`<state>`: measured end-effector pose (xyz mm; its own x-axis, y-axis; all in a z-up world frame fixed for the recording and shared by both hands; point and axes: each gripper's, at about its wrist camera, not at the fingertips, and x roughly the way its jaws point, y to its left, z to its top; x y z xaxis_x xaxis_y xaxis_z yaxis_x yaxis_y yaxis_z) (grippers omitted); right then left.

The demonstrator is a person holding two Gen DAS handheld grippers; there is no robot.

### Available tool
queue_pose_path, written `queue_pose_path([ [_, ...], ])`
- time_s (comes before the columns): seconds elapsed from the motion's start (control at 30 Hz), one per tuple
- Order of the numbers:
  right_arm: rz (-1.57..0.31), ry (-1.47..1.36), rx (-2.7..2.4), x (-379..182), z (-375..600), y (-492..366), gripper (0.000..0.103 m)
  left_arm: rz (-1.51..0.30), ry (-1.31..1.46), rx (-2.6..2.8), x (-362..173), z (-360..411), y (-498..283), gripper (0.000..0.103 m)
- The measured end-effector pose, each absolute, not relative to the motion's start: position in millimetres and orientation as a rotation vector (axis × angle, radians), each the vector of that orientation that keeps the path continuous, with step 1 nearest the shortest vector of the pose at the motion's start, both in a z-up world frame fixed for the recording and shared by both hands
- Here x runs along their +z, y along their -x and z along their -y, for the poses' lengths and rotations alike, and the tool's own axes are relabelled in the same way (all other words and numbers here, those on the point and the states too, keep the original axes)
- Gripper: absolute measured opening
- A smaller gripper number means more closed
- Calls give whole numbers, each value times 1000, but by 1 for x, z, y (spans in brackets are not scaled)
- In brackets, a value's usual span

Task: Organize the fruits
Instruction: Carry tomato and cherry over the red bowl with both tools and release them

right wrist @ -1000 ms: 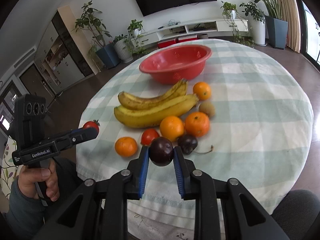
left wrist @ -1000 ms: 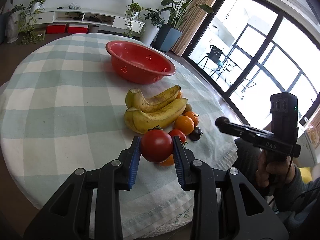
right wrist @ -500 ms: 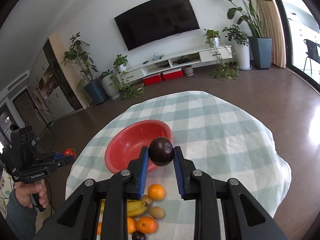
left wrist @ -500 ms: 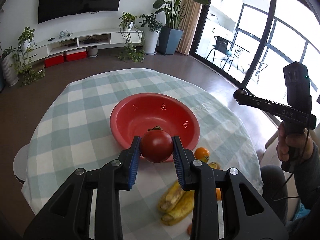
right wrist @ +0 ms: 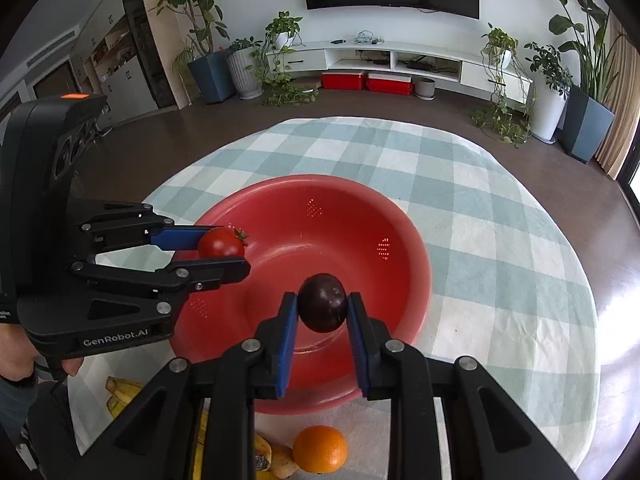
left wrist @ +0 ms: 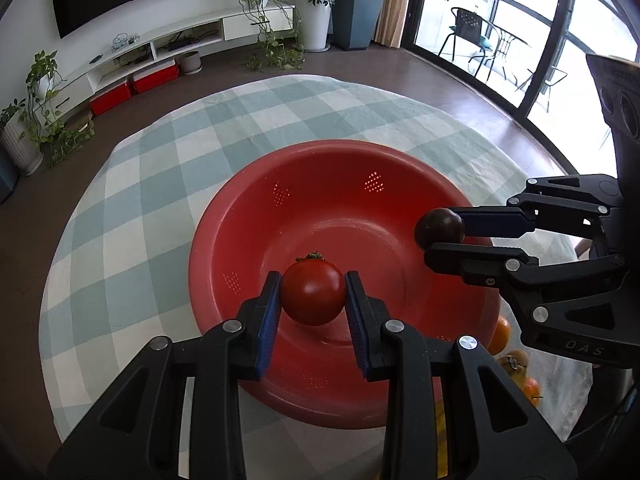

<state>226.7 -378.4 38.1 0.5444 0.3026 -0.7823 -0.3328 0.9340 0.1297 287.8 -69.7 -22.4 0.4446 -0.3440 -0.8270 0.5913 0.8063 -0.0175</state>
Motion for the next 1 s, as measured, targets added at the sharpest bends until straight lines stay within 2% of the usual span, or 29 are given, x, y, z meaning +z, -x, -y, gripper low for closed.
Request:
queue_pose_path([
  [0.33, -1000, 151, 369, 10, 361, -238, 27, -974, -372, -589, -52, 86, -289, 30],
  [0.73, -985, 179, 347, 9, 357, -238, 28, -955, -399, -569, -54, 88, -285, 30],
  [0.83, -982, 175, 346, 11, 357, -237, 30, -947, -407, -562, -53, 88, -283, 36],
  [1.0, -970, 155, 326, 16, 364, -235, 35, -925, -388, -552, -45, 84, -280, 52],
])
